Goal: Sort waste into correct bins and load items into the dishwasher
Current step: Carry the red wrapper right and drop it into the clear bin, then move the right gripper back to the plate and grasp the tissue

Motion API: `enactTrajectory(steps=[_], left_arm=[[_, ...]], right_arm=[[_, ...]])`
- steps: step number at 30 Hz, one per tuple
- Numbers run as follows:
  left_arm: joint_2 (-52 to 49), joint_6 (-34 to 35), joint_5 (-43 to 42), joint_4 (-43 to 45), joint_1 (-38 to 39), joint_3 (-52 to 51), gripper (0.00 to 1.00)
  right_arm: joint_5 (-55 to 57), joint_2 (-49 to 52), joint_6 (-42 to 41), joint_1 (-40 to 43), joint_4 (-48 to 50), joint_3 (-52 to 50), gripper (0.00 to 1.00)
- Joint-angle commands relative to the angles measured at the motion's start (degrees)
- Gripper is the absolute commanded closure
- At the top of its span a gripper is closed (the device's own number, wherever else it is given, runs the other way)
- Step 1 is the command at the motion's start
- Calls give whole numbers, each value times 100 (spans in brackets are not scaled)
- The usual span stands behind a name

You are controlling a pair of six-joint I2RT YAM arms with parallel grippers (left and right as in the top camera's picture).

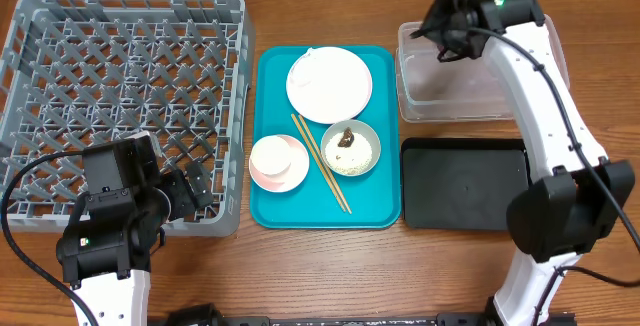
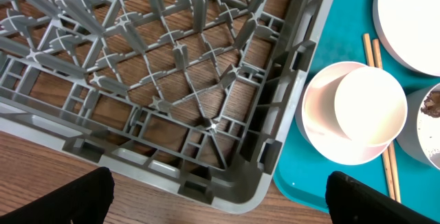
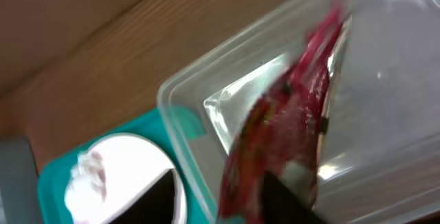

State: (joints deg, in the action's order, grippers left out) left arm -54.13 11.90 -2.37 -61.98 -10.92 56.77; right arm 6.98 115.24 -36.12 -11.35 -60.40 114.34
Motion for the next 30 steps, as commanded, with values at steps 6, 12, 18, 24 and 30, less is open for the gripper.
enactTrajectory(steps=[6,12,18,24,30], left_arm=[[13,35,-83,26,-31,151,0],[13,35,-81,50,-31,151,0],[13,35,-83,48,-31,151,0],[13,35,-83,24,-31,151,0],[13,35,-83,-35,-31,151,0]], right_arm=[[-1716,17,654,-168,1104,4,21],[-1141,131,1158,-925,1497,4,15],[-485,634,1410,-1558,2068,4,11],[-487,1276,1405,-1843,2634,4,11],[-490,1873,1405,-1991,3021,4,11]])
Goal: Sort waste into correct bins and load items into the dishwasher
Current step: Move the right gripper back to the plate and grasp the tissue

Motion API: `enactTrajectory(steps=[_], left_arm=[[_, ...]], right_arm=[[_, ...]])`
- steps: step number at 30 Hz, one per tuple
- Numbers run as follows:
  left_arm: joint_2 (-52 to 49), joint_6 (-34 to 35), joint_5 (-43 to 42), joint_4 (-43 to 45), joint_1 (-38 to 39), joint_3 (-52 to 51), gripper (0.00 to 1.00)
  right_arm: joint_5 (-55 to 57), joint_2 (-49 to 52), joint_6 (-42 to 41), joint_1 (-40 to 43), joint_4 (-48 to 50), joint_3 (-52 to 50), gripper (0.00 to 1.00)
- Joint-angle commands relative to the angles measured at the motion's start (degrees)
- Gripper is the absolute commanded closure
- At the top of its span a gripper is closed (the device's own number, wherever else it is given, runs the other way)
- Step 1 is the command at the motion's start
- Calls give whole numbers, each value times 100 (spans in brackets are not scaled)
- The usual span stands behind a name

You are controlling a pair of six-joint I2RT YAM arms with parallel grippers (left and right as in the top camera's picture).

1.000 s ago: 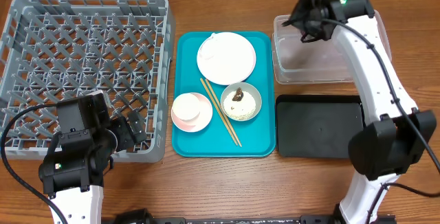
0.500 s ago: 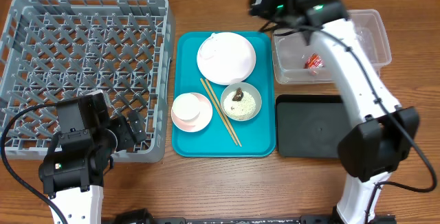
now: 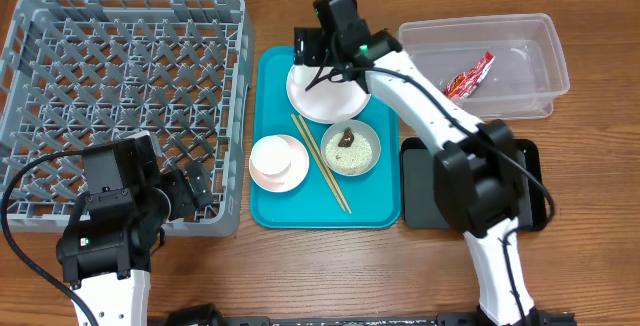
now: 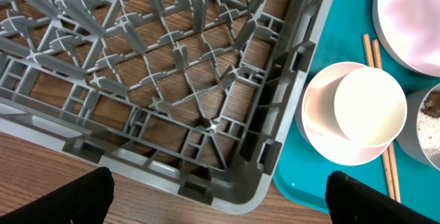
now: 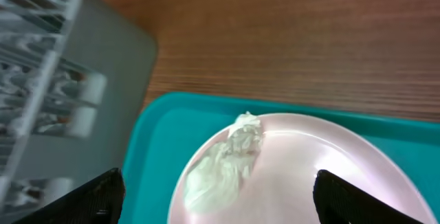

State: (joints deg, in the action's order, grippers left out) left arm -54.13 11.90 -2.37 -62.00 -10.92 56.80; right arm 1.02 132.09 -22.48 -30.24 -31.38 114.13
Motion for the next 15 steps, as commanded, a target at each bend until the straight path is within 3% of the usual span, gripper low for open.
enactTrajectory(steps=[1,8,13,15], left_arm=[[13,33,-81,-42,-31,149,0],[11,31,-52,-37,-31,149,0],[11,31,-15,-39,-31,149,0],[11,31,-15,-37,-31,149,0]], right_arm=[[109,284,42,-129,173,26,11],[107,737,39,-229,341,26,12],[107,905,37,-282,323,26,27],[107,909,39,-282,328,26,37]])
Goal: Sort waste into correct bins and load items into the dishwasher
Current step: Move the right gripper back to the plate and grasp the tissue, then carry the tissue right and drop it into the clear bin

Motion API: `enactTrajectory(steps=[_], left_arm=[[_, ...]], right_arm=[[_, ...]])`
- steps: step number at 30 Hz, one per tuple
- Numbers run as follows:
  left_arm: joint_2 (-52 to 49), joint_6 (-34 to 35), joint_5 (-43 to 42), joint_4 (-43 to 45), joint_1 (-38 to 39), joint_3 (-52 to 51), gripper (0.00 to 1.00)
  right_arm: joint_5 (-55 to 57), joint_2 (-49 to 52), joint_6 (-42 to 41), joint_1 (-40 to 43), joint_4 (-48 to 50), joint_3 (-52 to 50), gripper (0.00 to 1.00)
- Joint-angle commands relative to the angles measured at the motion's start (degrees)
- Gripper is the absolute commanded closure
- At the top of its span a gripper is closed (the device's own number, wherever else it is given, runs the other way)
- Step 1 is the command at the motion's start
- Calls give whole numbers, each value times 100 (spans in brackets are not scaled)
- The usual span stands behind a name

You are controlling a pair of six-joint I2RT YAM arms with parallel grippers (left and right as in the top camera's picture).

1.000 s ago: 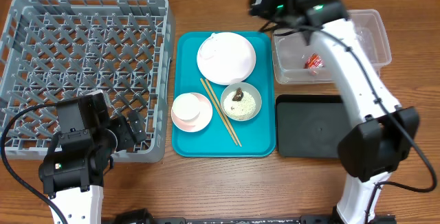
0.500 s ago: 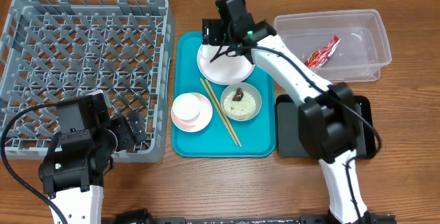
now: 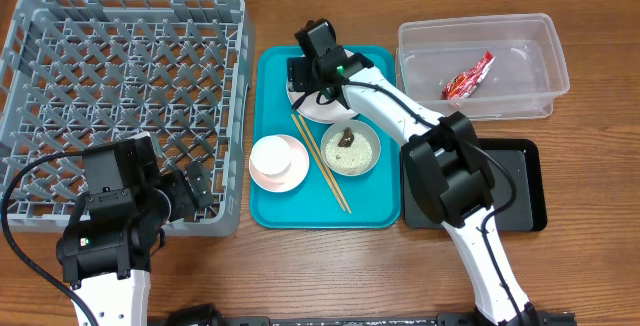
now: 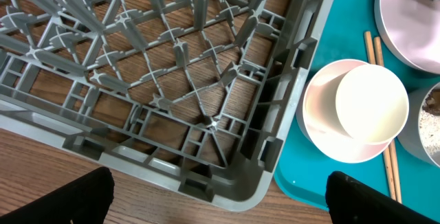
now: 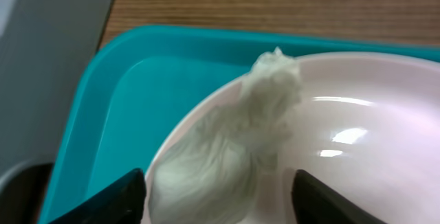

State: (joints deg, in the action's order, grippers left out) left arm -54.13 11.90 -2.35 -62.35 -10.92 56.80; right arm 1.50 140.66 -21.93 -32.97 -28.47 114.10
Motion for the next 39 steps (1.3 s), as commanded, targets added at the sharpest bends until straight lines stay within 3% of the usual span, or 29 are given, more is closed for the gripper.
enactTrajectory(steps=[1,2,5,8,14,23,31,35,39], left_arm=[[11,31,-17,-2,-31,149,0],[11,33,-17,-2,-31,149,0],[11,33,-17,-2,-31,149,0],[11,33,-17,-2,-31,149,0],[11,31,-17,-4,-31,149,0],[11,31,0,2,-31,149,0],[11,33,-2,0,-31,149,0],[11,33,-2,0,-31,149,0],[11,33,-2,2,-31,149,0]], right_arm=[[59,52,-15,-9,42,28,45],[59,52,-17,-9,48,28,54],[57,52,-17,-9,26,28,64],[57,52,-35,-9,-92,28,83],[57,-151,-35,11,-555,39,96],[61,-1587,-35,490,-1427,39,96],[59,-2365,-374,1453,-2592,39,96],[13,-2347,-378,1947,-3158,28,82],[-31,-2347,-376,2273,-3432,28,80]])
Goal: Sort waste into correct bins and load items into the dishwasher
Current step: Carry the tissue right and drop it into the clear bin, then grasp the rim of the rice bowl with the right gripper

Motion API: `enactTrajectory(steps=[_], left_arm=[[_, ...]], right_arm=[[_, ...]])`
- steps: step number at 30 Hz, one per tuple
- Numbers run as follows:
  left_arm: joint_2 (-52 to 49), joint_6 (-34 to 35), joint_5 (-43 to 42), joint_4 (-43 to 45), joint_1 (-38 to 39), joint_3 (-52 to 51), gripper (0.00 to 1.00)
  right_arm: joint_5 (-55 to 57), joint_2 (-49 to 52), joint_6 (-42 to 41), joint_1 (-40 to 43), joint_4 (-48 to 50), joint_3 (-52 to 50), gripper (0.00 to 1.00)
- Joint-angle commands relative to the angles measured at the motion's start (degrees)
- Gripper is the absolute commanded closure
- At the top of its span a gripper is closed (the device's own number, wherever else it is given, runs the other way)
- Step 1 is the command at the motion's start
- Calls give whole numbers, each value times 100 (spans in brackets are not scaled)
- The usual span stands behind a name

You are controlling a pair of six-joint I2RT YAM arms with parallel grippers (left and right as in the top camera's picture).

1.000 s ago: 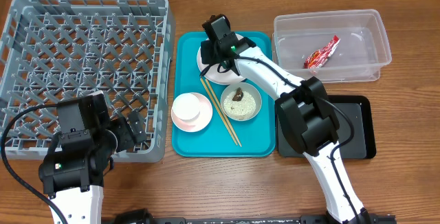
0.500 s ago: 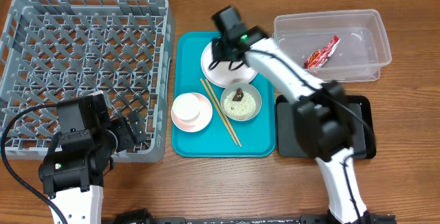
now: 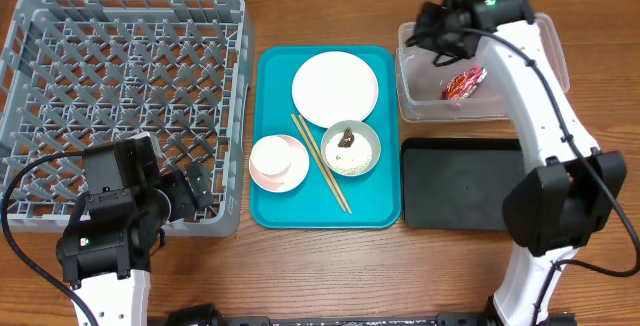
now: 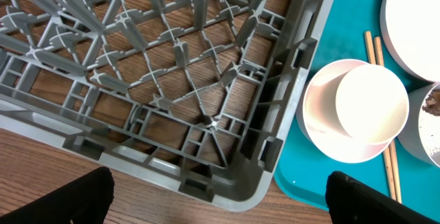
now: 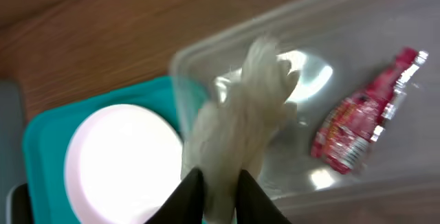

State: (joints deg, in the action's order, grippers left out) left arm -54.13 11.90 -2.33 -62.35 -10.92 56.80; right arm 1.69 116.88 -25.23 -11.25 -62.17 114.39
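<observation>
My right gripper is shut on a crumpled white tissue and hangs over the left end of the clear plastic bin. A red wrapper lies inside that bin. On the teal tray sit a bare white plate, a bowl with food scraps, chopsticks and a white cup on a pink saucer. The grey dish rack stands at the left. Near its front right corner my left gripper is open, holding nothing.
A black tray lies in front of the clear bin, to the right of the teal tray. The dish rack holds no dishes. The right arm stretches along the table's right side.
The right gripper was open around the tissue on the white plate. Now it is shut on the tissue over the clear bin, and the plate is bare. The left arm has not moved.
First the right gripper held the red wrapper over the clear bin. Then the wrapper lay in the bin and the gripper was open above the plate with the tissue. It then stood closer around the tissue, and now holds it over the bin.
</observation>
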Motion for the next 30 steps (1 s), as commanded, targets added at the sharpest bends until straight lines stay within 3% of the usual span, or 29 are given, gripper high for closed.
enactTrajectory(steps=[1,3,4,6,13,22,30], left_arm=[[11,33,-4,0,-31,149,0],[11,33,-4,0,-31,149,0],[11,33,-4,2,-31,149,0],[11,33,-4,2,-31,149,0],[13,33,-4,20,-31,149,0],[11,33,-4,48,-31,149,0],[11,33,-4,33,-31,149,0]], right_arm=[[-74,31,-46,144,-111,0,73],[-203,28,-13,212,-188,0,59],[-221,20,22,247,-260,7,47],[-223,-52,153,341,-439,31,37],[-852,-669,389,909,-1064,46,35],[-1189,-1257,883,1486,-2618,-48,26],[-1259,-2520,879,1207,-2061,-1652,25]])
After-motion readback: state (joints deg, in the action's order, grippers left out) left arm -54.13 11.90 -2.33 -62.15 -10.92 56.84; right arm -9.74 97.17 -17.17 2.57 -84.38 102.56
